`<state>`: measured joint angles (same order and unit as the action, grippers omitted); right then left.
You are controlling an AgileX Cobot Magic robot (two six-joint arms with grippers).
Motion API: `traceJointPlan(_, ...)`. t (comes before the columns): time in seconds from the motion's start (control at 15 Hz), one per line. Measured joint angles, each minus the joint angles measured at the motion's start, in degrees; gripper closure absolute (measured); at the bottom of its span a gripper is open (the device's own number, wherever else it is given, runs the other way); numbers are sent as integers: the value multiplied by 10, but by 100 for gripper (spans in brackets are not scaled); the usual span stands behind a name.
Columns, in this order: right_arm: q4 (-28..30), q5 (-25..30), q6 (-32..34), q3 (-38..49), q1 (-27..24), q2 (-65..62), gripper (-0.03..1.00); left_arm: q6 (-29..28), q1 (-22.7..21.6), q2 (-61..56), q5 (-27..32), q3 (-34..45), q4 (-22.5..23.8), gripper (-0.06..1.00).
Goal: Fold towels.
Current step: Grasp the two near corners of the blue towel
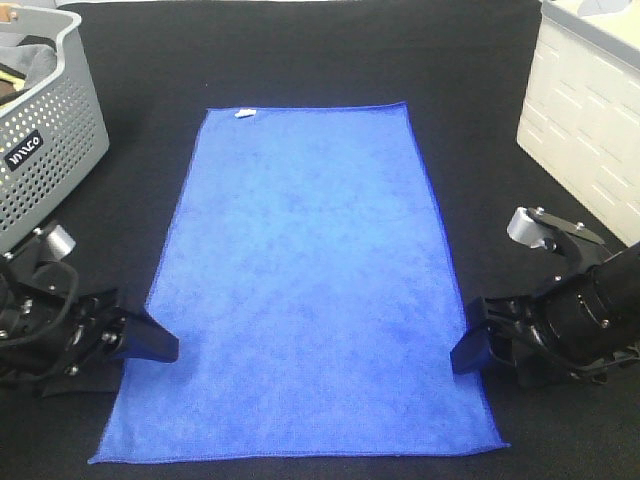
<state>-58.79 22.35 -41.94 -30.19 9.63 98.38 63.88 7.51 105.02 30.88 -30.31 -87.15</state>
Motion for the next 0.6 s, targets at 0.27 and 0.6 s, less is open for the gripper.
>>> traceJointPlan(0.27,-20,22,-19,-23,0,32,35,1,37,21,2,-21,-23,29)
traceJointPlan(0.6,-95,57,-61,-27,0,57,38,1,57,40,1,-33,-45,44)
